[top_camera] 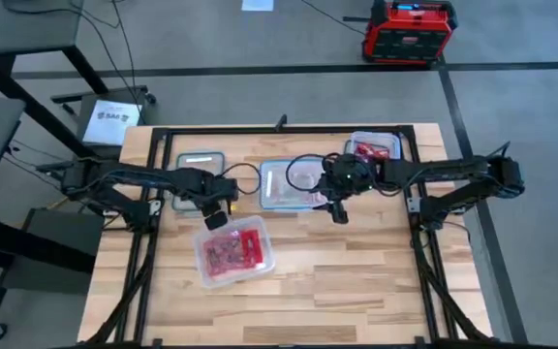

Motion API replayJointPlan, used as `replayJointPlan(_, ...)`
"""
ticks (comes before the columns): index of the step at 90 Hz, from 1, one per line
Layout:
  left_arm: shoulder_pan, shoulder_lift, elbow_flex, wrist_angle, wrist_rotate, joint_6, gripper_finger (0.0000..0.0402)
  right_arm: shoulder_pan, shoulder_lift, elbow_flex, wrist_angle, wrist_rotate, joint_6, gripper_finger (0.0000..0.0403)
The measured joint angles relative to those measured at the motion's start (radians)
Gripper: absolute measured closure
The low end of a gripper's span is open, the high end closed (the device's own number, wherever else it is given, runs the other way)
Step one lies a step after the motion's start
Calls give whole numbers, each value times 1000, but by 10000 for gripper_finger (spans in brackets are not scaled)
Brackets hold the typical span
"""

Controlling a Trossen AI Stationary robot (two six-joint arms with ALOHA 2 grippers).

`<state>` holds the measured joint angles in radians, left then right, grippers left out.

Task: Sort candy
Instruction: Close the top left transparent bin

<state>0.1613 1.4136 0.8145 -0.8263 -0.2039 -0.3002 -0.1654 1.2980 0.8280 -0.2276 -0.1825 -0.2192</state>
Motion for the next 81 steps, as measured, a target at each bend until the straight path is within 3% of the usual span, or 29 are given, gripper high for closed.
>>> replayJointPlan(18, 66, 0, -61, 63, 172, 153, 256, -9, 0, 0, -1, 0, -1, 173)
replayJointPlan(58, 81, -4, -140, 228, 134, 268, 251, -54, 0, 0, -1, 0, 2, 173)
replayJointPlan(81, 81, -5, -242, 327, 101, 319, 273, -53, 0, -1, -2, 0, 2, 173)
